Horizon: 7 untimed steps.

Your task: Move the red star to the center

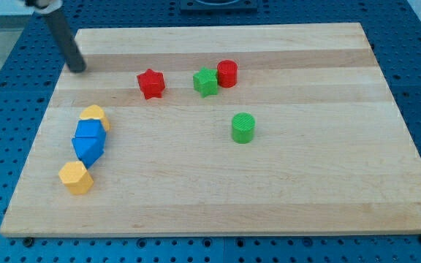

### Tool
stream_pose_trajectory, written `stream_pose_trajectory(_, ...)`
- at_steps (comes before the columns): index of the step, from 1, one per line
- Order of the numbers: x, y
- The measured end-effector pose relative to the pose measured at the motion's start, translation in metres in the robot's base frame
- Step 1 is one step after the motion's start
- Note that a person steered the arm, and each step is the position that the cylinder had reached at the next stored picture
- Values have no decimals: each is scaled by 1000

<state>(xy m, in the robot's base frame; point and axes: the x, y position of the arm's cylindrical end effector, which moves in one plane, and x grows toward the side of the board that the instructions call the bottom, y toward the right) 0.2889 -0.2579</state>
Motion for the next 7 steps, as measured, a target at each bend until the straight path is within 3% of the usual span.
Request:
stream_pose_trajectory(4, 14, 29)
stream_pose_trajectory(6, 93, 38)
stream_pose_trajectory(7, 93, 46)
